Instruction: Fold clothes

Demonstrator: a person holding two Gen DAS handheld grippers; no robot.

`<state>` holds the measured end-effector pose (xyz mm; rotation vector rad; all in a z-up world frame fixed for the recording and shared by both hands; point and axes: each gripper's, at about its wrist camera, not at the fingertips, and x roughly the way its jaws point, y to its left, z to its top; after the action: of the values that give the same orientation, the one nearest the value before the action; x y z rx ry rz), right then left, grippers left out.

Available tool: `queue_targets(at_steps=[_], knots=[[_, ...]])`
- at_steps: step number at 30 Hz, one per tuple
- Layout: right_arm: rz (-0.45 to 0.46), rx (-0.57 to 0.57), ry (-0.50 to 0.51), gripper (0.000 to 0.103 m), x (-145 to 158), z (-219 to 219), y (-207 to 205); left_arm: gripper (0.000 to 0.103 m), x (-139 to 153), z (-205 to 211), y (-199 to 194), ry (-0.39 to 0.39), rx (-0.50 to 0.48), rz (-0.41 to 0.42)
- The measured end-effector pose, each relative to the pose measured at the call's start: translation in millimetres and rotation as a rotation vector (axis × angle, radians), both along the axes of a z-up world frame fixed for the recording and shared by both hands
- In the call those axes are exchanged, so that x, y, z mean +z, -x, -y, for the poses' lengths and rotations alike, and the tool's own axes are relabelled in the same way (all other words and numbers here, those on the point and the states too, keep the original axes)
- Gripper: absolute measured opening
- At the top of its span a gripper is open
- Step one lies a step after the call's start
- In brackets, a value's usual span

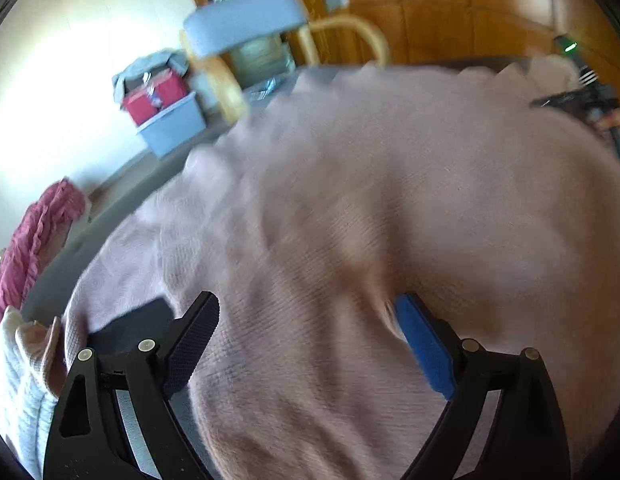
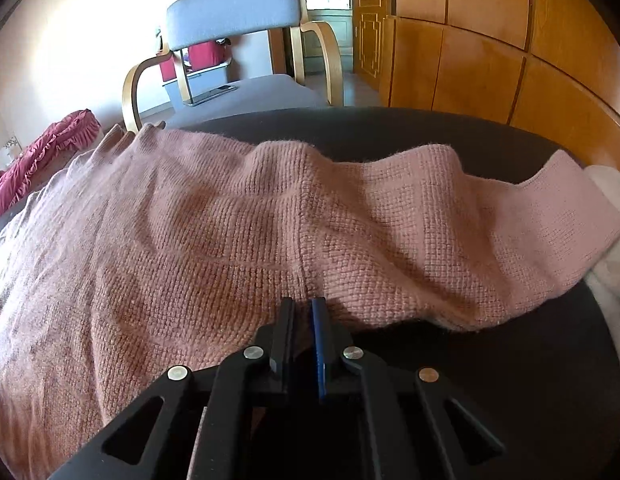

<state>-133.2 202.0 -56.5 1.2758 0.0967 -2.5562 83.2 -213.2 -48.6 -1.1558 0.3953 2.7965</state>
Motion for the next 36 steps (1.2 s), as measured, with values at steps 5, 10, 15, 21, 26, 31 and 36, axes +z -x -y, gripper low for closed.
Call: queue_targets(at_steps=[5, 10, 15, 21, 26, 31, 36], knots=[[-0.003, -0.001, 0.017, 0.006, -2.5, 1.1, 3.4, 0.093, 16.9, -81.4, -7.6, 0.084, -0.208, -0.11], [0.002, -0.002, 0.04, 0.006, -4.1, -0.2, 5.8, 0.092, -11.5, -129.2, -0.3, 0.263, -0.319, -0.084], [0.01, -0.005, 0.067, 0.006, -4.9, -5.8, 7.1, 0.092, -19.3, -108.5, -11.0, 0.23, -0.328, -0.021], [0.008, -0.005, 0.062, 0.006, -6.0, -4.8, 9.0, 0.092, -19.0, -66.7, -40.9, 0.193, -0.294, 0.034], [0.01, -0.004, 0.072, 0.006, -6.9, -6.1, 11.8, 0.092, -13.4, -59.8, -51.1, 0.181, -0.298, 0.063], [0.012, -0.004, 0.082, 0.006, -6.0, -9.5, 11.4, 0.092, -9.7, -73.2, -45.3, 0.156, -0.341, 0.081], [0.007, -0.003, 0.078, 0.006, -2.7, -13.5, 5.4, 0.092, -16.1, -81.8, -30.7, 0.216, -0.275, 0.021]])
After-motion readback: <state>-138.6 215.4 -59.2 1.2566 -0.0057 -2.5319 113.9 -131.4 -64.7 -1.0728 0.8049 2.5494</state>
